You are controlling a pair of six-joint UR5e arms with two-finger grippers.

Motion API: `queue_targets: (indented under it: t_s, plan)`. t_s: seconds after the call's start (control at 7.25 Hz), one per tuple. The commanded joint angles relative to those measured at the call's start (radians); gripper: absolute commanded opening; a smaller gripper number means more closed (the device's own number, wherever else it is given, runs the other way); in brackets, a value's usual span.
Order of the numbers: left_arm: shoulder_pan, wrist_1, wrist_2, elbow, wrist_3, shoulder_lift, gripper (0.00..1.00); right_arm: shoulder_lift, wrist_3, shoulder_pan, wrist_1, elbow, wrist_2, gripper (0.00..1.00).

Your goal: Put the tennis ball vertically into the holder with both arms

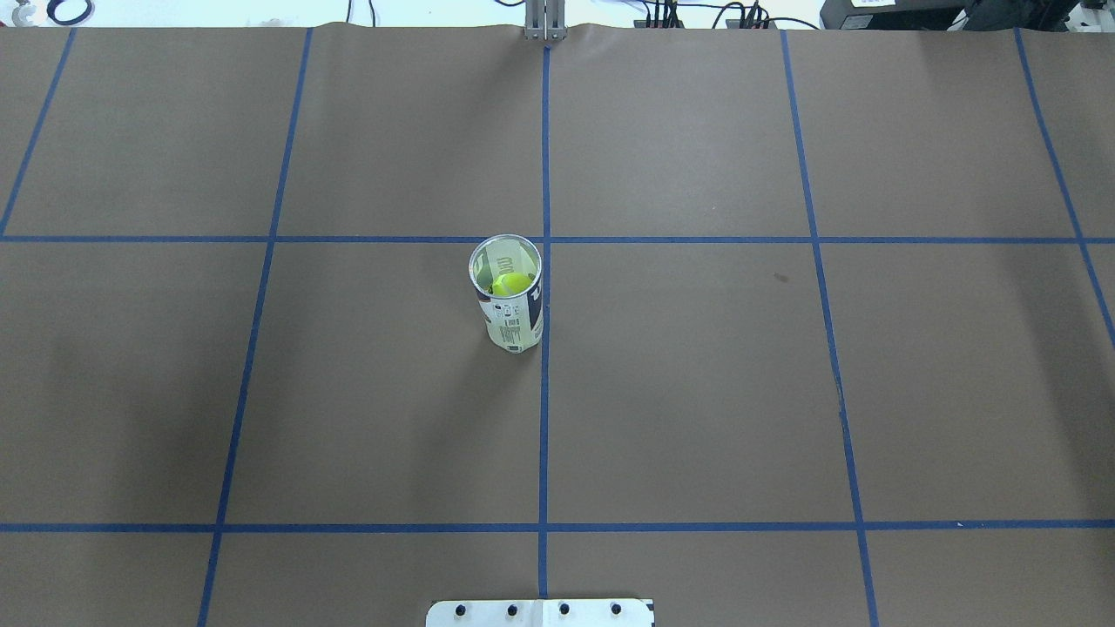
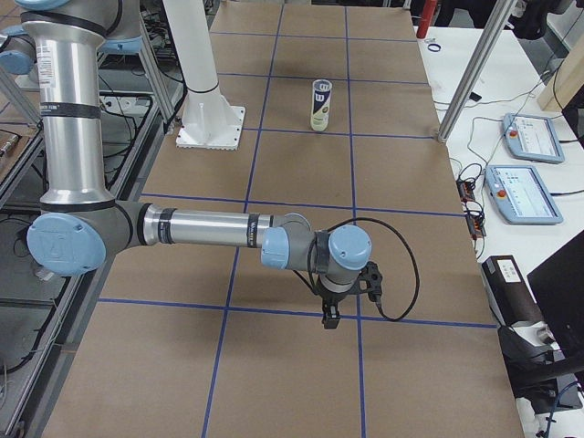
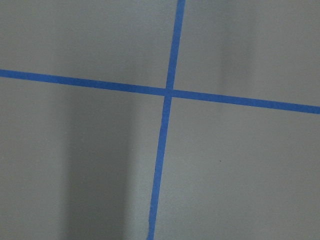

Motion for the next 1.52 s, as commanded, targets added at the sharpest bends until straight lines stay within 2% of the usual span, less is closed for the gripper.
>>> queue_targets:
  t_s: [0.0, 0.14, 0.28, 0.41, 0.69, 1.38]
  plan:
    - [-0.003, 0.009, -0.003, 0.004, -0.006, 0.002, 1.0, -0.052, -0.003, 0.044, 0.066, -0.011, 0.003, 0.99]
    - [-0.003, 0.05, -0.003, 0.004, -0.006, -0.026, 1.0, -0.042, 0.0, 0.058, 0.068, -0.001, 0.01, 0.99]
    - [-0.004, 0.151, -0.002, 0.004, -0.006, -0.081, 1.0, -0.031, 0.014, 0.06, 0.039, 0.051, 0.007, 0.99]
    - [-0.013, 0.196, -0.003, 0.004, 0.002, -0.104, 1.0, -0.025, 0.015, 0.061, -0.024, 0.103, 0.002, 0.99]
    - [-0.017, 0.192, -0.005, 0.003, 0.008, -0.085, 1.0, -0.025, 0.088, 0.06, -0.08, 0.186, 0.002, 0.99]
    - [-0.018, 0.193, -0.006, 0.004, 0.008, -0.081, 1.0, -0.035, 0.092, 0.06, -0.069, 0.174, 0.005, 0.99]
